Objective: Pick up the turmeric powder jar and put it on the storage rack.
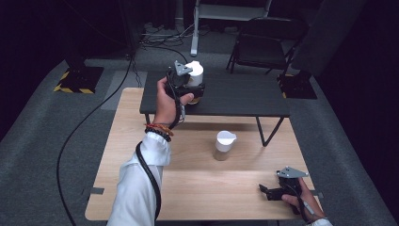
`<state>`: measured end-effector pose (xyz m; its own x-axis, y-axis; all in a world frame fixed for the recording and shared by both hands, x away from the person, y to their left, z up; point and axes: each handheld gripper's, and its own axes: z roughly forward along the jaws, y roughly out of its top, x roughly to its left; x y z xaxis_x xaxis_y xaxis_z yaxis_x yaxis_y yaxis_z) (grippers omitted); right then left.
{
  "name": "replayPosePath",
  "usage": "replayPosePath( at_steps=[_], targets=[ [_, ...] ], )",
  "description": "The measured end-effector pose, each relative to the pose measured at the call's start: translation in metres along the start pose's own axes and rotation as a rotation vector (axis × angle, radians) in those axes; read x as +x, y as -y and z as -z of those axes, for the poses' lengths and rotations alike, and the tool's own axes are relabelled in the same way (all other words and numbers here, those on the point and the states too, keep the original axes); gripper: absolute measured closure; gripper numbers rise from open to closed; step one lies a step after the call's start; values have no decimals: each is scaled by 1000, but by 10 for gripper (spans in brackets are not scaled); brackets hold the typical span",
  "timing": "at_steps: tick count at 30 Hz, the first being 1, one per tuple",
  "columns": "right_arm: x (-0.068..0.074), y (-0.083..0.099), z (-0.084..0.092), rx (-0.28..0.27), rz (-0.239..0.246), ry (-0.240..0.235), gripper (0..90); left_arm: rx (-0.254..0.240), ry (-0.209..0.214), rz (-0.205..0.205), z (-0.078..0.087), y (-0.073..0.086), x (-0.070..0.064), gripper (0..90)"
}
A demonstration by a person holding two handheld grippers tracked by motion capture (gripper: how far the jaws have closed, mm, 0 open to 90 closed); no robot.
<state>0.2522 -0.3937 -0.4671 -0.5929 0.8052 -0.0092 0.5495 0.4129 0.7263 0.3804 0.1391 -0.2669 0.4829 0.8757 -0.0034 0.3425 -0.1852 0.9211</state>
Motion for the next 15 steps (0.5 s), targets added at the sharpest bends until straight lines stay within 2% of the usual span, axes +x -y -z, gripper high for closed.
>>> replayPosePath(
  at_steps=[1,6,11,15],
  targets=[
    [0,0,0,0,0,0,0,4,7,5,-1,1,1,280],
    [0,0,0,0,0,0,0,9,-11,11,-3,5,-1,254],
    [0,0,0,0,0,0,0,-20,0,9,-1,10,-1,210],
    [0,0,0,0,0,0,0,-29,-17,16,-2,11,-5,105]
  ],
)
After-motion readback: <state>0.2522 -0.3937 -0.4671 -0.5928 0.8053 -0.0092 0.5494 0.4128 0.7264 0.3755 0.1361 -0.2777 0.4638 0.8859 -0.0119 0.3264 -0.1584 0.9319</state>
